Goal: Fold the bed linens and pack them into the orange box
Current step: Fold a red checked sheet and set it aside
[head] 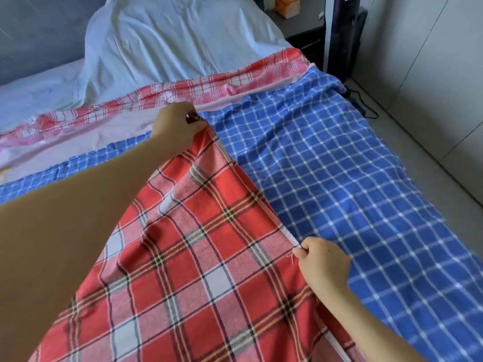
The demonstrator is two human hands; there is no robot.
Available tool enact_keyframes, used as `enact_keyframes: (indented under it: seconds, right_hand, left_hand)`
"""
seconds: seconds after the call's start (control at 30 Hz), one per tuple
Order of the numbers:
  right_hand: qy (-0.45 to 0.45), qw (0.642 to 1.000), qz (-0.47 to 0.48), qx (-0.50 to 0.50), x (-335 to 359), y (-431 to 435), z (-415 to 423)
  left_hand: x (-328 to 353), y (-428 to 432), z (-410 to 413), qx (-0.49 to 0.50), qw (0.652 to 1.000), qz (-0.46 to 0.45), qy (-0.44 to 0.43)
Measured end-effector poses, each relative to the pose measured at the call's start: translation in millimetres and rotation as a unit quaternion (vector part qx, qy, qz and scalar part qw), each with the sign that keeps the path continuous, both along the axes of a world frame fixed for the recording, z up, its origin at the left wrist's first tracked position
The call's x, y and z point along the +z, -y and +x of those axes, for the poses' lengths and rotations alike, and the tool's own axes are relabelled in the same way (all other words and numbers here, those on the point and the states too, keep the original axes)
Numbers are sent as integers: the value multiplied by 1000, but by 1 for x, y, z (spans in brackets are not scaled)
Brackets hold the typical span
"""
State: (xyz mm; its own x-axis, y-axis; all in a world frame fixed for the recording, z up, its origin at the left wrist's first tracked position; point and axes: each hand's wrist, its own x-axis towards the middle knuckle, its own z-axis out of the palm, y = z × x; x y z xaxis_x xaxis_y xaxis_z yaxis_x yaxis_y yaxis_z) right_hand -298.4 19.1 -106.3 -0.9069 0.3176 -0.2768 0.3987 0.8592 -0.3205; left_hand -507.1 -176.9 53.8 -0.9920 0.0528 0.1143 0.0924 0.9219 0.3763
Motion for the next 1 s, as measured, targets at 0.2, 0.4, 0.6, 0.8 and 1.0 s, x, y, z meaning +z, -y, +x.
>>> enact_keyframes:
  seconds: [0.2, 0.4, 0.6, 0.8, 1.0]
  right_hand:
    - [-7, 999, -6, -52, -8, 12, 10]
    - [-19, 1000, -10, 0, 4, 4, 14]
    - [-55, 993, -105, -29, 33, -26, 95]
    - [-13, 990, -127, -66, 47, -70, 243]
    - [75, 980, -87, -165, 46, -117, 392]
  left_hand:
    - [5, 1, 3, 21, 999, -13, -25]
    - [15, -12, 38, -118, 972, -183, 84]
    - [11, -40, 138, -256, 911, -294, 138]
    - [17, -93, 268, -353, 881, -249, 194]
    - [29, -162, 387, -418, 850, -170, 272]
